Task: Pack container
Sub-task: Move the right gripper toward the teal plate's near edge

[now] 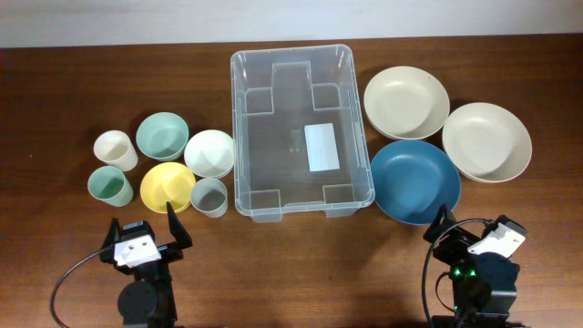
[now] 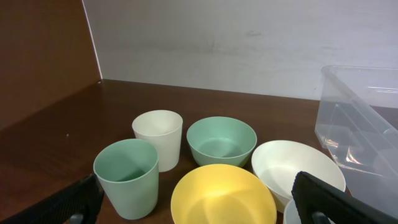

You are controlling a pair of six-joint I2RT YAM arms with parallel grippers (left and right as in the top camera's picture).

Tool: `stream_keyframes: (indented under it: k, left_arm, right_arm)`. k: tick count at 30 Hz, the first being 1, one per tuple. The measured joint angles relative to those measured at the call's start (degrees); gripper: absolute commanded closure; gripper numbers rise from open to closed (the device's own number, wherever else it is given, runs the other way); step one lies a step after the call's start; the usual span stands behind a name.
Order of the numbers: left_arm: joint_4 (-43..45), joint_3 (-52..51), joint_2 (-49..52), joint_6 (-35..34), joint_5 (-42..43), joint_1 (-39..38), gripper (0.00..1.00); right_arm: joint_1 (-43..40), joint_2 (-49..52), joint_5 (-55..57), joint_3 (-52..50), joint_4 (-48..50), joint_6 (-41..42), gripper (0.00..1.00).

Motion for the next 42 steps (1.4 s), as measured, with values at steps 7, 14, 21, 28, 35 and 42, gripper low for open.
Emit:
stream_keyframes:
  k: [7,14,21,28,35,42]
  left_arm:
    - [0.00,0.00,0.00,0.00,0.02,0.00,0.01]
    - [0.00,0.00,0.00,0.00,0.02,0.00,0.00]
    - [0.00,0.00,0.00,0.00,0.00,0.00,0.01]
    - [0.02,0.00,0.00,0.00,0.02,0.00,0.01]
    - [0.00,0.00,0.00,0.00,0.02,0.00,0.01]
    - [0.00,0.00,0.00,0.00,0.02,0.00,0.00]
  right_arm:
    - [0.00,0.02,-2.12,0.00,-0.83,0.07,0.01]
    - [0.00,5.09,-1.62,0.00,-1.77,4.28,0.01]
    - [0.00,16.98,0.55,0.00,-1.22,11.96,0.01]
    - [0.00,31.32,0.85,2.67,-0.35,14.93,0.01]
    - [0.00,44.33,1.16,5.05,5.44,15.43,0.01]
    - [0.00,54.07,1.14,5.05,12.48,16.55,0.01]
